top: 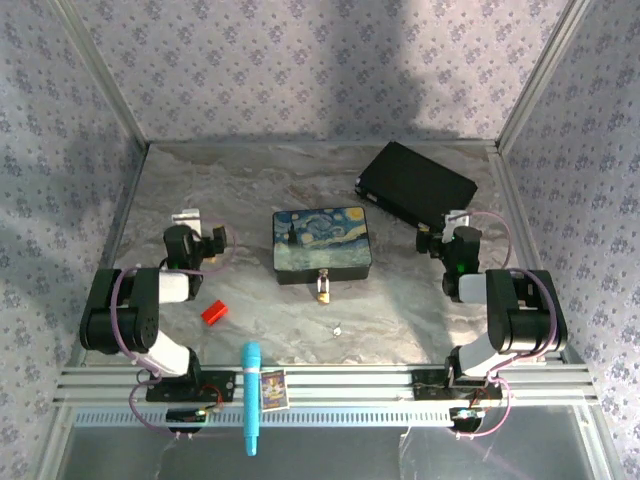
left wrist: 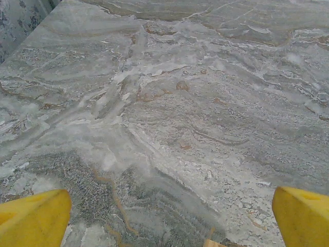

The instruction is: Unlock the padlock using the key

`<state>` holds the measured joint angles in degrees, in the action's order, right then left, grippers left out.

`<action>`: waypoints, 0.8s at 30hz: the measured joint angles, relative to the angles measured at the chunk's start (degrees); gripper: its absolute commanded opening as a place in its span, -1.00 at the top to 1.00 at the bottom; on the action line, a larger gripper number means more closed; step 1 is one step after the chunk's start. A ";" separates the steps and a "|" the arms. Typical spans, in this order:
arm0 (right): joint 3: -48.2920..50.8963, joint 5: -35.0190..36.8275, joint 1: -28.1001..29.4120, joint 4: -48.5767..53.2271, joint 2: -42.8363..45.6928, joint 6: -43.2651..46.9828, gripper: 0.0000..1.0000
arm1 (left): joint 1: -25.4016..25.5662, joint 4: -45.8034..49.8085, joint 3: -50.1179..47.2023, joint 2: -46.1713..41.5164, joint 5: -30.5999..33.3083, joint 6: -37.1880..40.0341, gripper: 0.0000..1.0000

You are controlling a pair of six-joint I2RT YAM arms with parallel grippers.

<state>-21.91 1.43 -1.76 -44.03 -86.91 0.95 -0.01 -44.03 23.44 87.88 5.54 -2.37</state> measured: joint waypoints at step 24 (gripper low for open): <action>0.00 -0.83 -0.52 0.00 0.00 0.00 -0.99 | 0.00 0.00 0.00 0.00 -0.09 0.00 -1.00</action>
<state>-21.91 0.60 -2.28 -44.03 -86.91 0.95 -0.01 -44.03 23.44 87.88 5.45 -2.37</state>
